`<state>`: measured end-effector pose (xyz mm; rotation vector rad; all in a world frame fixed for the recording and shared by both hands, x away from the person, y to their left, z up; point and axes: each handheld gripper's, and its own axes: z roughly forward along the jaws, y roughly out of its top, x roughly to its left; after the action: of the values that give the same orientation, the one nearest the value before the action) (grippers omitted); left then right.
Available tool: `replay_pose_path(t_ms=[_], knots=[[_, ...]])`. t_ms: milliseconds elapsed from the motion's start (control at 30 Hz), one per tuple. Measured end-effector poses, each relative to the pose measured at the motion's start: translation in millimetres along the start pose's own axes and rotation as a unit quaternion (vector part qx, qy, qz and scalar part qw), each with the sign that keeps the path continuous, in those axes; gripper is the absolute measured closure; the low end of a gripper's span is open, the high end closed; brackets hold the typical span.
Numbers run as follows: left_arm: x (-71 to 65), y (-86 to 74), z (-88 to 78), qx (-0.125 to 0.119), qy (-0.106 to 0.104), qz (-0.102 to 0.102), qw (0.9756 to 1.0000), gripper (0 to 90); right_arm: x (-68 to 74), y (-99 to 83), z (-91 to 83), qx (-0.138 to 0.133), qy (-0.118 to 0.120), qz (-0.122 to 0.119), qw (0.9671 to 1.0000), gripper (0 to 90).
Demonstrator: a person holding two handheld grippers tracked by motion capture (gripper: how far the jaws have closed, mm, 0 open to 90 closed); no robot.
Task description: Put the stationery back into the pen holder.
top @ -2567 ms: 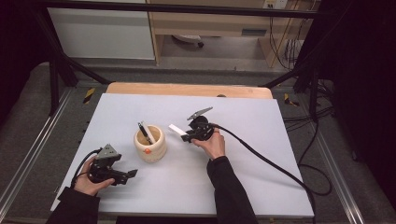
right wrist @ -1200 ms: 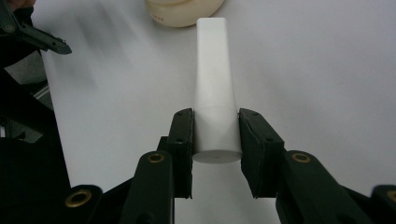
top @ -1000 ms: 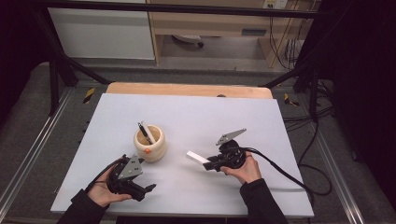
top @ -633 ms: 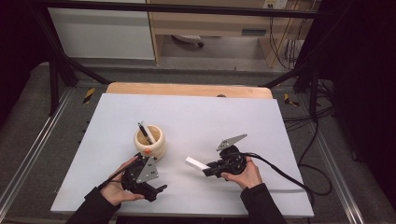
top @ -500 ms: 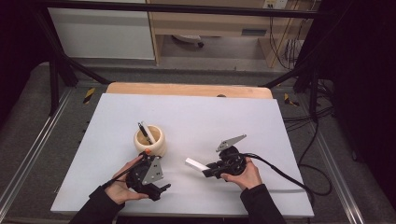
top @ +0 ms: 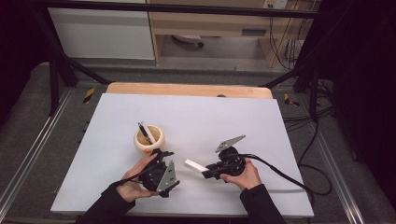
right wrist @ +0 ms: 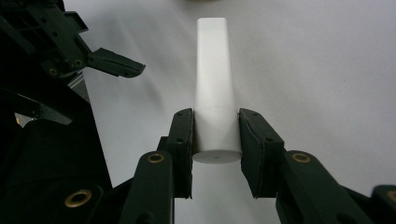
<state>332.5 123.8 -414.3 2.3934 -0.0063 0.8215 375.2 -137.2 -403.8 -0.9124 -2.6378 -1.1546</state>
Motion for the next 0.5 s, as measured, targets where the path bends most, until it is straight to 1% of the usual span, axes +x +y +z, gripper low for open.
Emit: replay_pose_path(t_ms=[67, 167, 233, 267, 300, 400, 433, 500], knots=[[0.1, 3.1, 2.0, 0.005, 0.004, 0.021, 0.9998, 6.2, -0.3, 0.4, -0.7, -0.001, 0.001, -0.002, 1.0, 67.4], [-0.9, 7.2, 5.9, 0.001, 0.01, 0.038, 0.9992, 6.4, 0.1, 0.9, -0.9, -0.001, 0.001, 0.004, 1.0, 67.4], [-1.5, 10.3, 7.8, 0.0, 0.017, 0.051, 0.9986, 6.8, 0.0, 1.1, -0.9, 0.0, 0.0, 0.006, 1.0, 67.4], [-2.1, 11.6, 9.0, -0.006, 0.02, 0.055, 0.9982, 7.3, 0.2, 1.3, -0.9, 0.001, -0.001, 0.007, 1.0, 67.4], [-2.2, 13.0, 9.4, -0.005, 0.022, 0.062, 0.9978, 7.8, 0.4, 1.7, -0.7, 0.0, -0.001, 0.008, 1.0, 67.4], [-3.8, 16.9, 11.8, -0.005, 0.031, 0.085, 0.9959, 9.6, 1.7, 3.5, -0.4, 0.002, -0.001, 0.011, 0.9999, 67.4], [-4.2, 18.1, 12.5, -0.002, 0.035, 0.096, 0.9948, 10.5, 1.7, 4.1, -0.1, 0.001, -0.001, 0.01, 0.9999, 67.4], [-6.3, 19.7, 14.5, -0.003, 0.043, 0.11, 0.993, 12.6, 2.6, 5.1, 0.3, 0.005, -0.002, 0.014, 0.9999, 67.4]])
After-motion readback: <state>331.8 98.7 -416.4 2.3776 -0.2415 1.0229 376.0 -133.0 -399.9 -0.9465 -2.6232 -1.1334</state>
